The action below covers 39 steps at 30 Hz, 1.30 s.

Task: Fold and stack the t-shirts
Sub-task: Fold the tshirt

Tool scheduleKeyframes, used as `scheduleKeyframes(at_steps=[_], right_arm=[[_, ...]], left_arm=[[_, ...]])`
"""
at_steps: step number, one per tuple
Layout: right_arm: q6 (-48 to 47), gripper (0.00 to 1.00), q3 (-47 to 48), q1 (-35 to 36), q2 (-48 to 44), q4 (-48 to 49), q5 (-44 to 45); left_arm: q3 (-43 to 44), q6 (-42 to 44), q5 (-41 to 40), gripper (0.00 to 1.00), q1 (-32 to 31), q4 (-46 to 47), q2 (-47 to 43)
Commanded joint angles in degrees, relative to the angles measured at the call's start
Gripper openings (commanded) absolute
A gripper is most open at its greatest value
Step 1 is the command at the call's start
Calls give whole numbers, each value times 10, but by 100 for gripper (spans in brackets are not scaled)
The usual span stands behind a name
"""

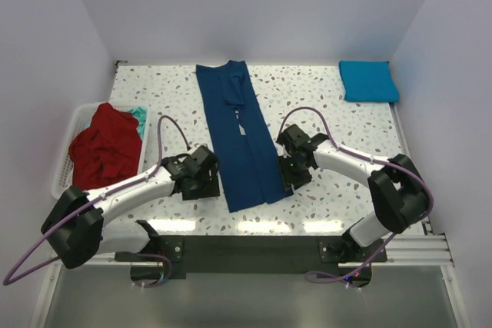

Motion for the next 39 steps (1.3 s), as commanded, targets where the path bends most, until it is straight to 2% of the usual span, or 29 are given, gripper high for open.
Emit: scheduleKeyframes(at_steps=[1, 6, 15, 17, 19, 21, 26, 36, 39], right_arm=[[9, 45, 10, -2, 18, 41, 14], [26, 39, -15, -1, 33, 78, -22], [37, 23, -62, -1, 18, 86, -11], [37, 18, -65, 0, 15, 86, -10], [37, 6, -66, 0, 11, 87, -9], [37, 0, -67, 0, 9, 88, -10], [39, 0, -65, 0, 6, 94, -20], [40, 0, -64, 0, 6, 105, -40], [41, 0, -65, 1, 4, 107, -47]], left_arm=[[-6, -40, 10, 71, -16, 12, -5], [-3, -53, 11, 71, -33, 19, 7], [-8, -81, 30, 71, -53, 37, 24], [-11, -86, 39, 70, -55, 45, 27], [-14, -96, 44, 70, -59, 55, 32], [-16, -105, 51, 69, -63, 61, 38], [-12, -118, 58, 65, -72, 80, 61], [10, -124, 60, 44, -90, 93, 109], [15, -120, 69, 44, -94, 96, 127]])
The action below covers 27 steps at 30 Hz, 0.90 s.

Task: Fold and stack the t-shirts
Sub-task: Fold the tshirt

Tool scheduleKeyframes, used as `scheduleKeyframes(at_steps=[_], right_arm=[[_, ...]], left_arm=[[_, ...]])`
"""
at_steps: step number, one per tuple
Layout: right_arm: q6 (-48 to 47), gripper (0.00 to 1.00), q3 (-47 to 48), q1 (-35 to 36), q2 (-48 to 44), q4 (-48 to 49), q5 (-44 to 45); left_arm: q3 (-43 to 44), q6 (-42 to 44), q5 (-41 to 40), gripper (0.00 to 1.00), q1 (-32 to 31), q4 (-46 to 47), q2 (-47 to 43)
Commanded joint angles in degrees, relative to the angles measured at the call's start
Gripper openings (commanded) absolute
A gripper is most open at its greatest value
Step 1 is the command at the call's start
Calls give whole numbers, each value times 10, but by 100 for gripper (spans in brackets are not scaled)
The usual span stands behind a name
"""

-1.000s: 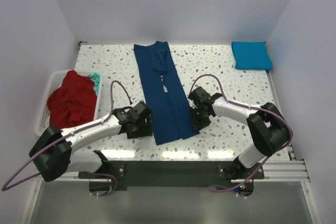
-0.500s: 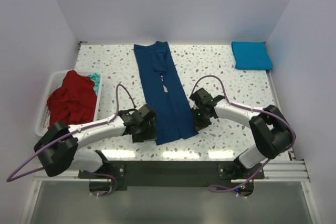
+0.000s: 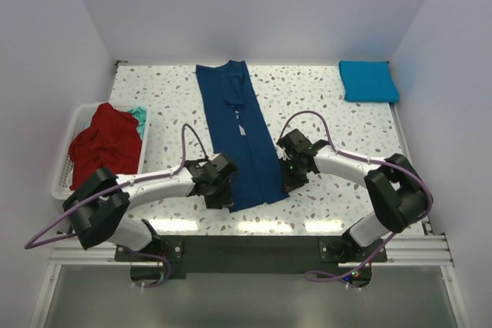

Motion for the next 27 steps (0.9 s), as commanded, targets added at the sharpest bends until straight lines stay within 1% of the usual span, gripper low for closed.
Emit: scheduleKeyframes(at_steps=[1, 5, 10, 13, 20, 24, 27], right_arm=[[4, 0, -13, 5, -6, 9, -11], [5, 0, -15, 4, -8, 9, -11], [5, 0, -17, 4, -14, 9, -8], [5, 0, -17, 5, -16, 8, -7], [1, 0, -12, 5, -16, 3, -3], [-1, 0, -12, 5, -16, 2, -1], [-5, 0, -12, 5, -17, 1, 0]], left_arm=[[9, -8, 5, 44, -9, 18, 28], [24, -13, -7, 44, -18, 4, 22], [39, -33, -39, 45, -18, -23, -15], [47, -31, -40, 46, -18, -34, -3], [51, -33, -38, 46, -22, -24, 1], [60, -28, -37, 46, -25, -30, 19], [61, -30, -40, 46, -28, -34, 12]])
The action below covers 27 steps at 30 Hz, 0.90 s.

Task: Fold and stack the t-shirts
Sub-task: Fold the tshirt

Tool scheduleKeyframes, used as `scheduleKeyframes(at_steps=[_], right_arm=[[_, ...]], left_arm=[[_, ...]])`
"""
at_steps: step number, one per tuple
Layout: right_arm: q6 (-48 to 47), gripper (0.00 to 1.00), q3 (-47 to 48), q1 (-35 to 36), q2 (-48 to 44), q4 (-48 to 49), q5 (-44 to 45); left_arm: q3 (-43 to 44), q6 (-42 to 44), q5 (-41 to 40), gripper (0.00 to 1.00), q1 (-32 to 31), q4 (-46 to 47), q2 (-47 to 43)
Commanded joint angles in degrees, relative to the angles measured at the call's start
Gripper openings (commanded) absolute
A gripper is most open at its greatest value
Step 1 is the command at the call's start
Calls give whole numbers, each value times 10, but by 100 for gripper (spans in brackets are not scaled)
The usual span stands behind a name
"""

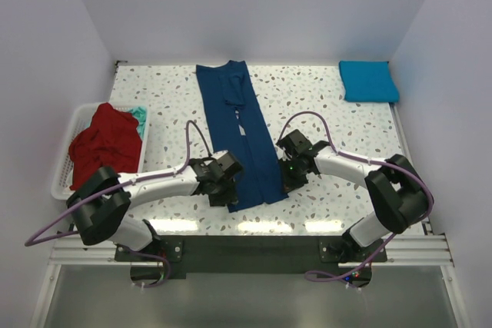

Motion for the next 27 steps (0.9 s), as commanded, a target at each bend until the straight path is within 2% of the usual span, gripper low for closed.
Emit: scheduleKeyframes(at_steps=[1, 5, 16, 19, 27], right_arm=[[-5, 0, -5, 4, -12, -8, 12], [-5, 0, -9, 3, -11, -5, 11], [-5, 0, -10, 4, -2, -3, 8], [-5, 0, -11, 3, -4, -3, 7], [-7, 0, -10, 10, -9, -24, -5]], left_arm=[[23, -13, -18, 46, -6, -14, -8], [20, -16, -31, 46, -7, -24, -14], [24, 7, -1, 45, -9, -8, 54], [25, 7, -2, 39, -9, -17, 66], [17, 5, 0, 9, -16, -53, 61]])
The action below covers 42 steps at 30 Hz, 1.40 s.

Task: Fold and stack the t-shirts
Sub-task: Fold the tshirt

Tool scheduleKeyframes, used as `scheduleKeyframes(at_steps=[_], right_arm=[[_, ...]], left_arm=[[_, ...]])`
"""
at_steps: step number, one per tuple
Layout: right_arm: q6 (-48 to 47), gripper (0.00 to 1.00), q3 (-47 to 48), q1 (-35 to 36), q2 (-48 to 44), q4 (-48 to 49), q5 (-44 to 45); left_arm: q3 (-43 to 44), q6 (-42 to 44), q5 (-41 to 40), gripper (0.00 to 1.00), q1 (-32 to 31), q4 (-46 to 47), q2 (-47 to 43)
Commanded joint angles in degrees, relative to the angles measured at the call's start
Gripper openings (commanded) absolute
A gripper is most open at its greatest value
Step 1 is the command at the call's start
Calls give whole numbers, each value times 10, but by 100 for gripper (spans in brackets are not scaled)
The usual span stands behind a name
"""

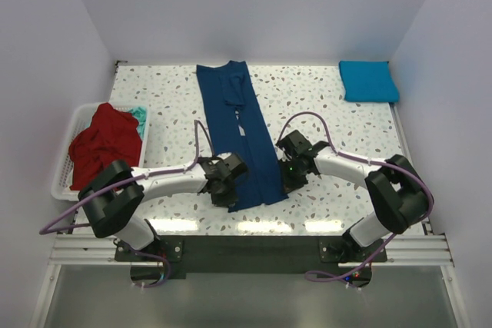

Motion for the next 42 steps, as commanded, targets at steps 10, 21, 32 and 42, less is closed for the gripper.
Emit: scheduleKeyframes(at_steps=[10, 21, 32, 42], right_arm=[[9, 0, -48, 116, -87, -141, -72], [-54, 0, 150, 66, -28, -212, -2], [-108, 0, 360, -30, 121, -202, 31], [-110, 0, 494, -71, 212, -189, 31]], left_arm=[[-20, -13, 31, 0, -118, -139, -68], [24, 78, -8, 0, 24, -77, -129], [169, 228, -70, 0, 179, 7, -1], [236, 294, -77, 0, 258, 53, 60]])
